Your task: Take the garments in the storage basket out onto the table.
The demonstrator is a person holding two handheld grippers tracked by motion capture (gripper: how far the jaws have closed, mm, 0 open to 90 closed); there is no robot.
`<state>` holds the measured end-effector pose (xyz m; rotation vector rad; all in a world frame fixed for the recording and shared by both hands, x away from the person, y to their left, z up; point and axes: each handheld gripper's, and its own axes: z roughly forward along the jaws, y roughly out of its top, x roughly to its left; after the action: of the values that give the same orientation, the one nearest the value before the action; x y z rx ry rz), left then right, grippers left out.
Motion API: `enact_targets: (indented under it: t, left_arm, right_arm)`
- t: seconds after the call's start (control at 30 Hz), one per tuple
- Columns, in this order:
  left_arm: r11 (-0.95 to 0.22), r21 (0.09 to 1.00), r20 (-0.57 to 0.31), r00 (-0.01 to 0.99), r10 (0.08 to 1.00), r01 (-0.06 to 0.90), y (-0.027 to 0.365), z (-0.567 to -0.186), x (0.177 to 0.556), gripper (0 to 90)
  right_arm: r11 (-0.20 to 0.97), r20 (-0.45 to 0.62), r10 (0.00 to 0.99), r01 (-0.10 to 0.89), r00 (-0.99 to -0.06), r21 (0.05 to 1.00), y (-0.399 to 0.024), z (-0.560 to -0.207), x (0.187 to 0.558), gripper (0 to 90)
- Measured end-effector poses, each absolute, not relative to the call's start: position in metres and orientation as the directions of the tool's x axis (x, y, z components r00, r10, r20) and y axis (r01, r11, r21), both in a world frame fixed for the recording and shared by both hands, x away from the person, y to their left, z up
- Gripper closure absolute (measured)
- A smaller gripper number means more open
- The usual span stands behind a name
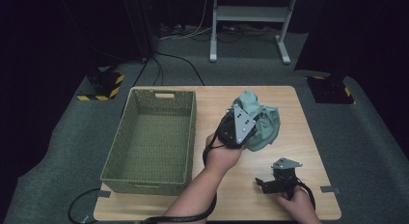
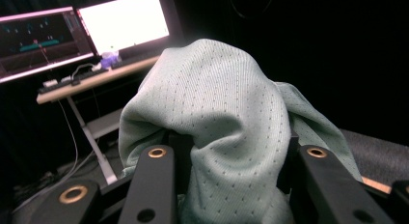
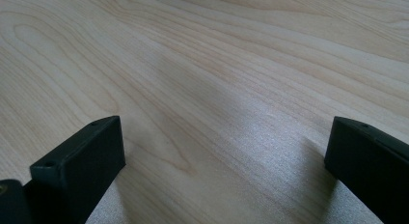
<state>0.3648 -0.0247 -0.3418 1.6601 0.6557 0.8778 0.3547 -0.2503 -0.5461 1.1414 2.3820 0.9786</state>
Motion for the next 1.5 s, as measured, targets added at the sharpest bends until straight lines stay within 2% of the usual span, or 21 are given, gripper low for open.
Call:
enact_targets:
  t: [0.67,1.5]
  left_arm:
    - [-0.287,0.951,0.174,0.574,0.800,0.112,-0.031,-0.390,0.388,64.6]
    - [-0.323,0.919,0.156,0.544,0.825,0.226,-0.028,-0.424,0.410,64.0]
  right_arm:
    - [0.445,0.007,0.778,0.559,-0.628,0.699,-0.251,-0.546,0.355,0.0]
    - [0.447,0.004,0.778,0.557,-0.629,0.700,-0.250,-0.546,0.355,0.0]
